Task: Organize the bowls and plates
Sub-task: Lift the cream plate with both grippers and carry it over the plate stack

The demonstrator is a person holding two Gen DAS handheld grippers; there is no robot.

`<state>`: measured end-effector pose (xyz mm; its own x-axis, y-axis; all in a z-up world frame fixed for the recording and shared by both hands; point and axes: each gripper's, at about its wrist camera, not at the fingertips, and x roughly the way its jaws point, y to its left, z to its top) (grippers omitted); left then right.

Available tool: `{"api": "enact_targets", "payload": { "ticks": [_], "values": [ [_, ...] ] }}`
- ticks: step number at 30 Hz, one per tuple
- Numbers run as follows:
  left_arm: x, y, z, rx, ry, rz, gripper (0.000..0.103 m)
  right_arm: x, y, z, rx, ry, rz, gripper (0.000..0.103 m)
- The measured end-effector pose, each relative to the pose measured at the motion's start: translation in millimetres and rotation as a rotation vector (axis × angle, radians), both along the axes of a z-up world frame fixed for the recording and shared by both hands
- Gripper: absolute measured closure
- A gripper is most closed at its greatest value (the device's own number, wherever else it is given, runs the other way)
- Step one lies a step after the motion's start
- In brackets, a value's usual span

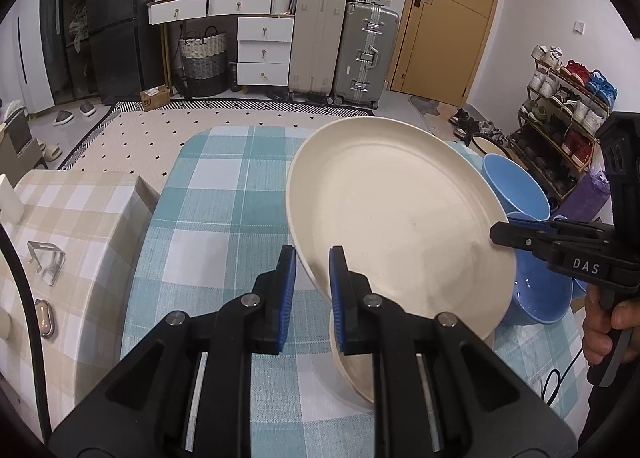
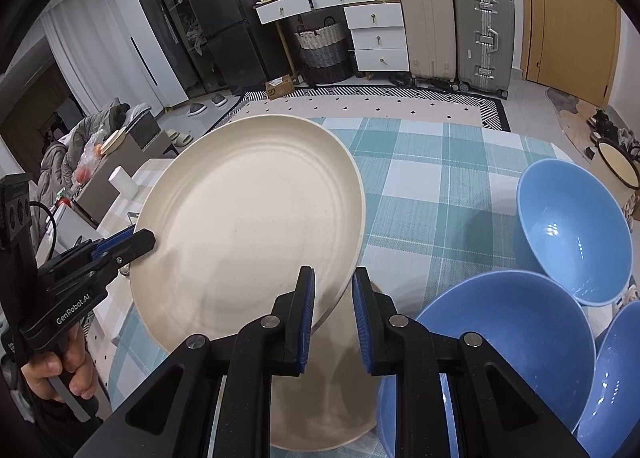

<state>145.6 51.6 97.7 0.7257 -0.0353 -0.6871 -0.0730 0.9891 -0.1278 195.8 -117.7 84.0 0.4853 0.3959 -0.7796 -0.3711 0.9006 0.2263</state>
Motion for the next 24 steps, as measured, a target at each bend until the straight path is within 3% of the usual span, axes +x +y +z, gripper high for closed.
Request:
{"api": "enact_targets", "payload": {
  "ticks": [24],
  "values": [
    [-36.7, -1.2, -28.6, -0.015, 0.045, -0.022, 0.09, -47.9, -1.3, -24.8, -0.009, 0.006, -0.017, 0.083]
  ]
}}
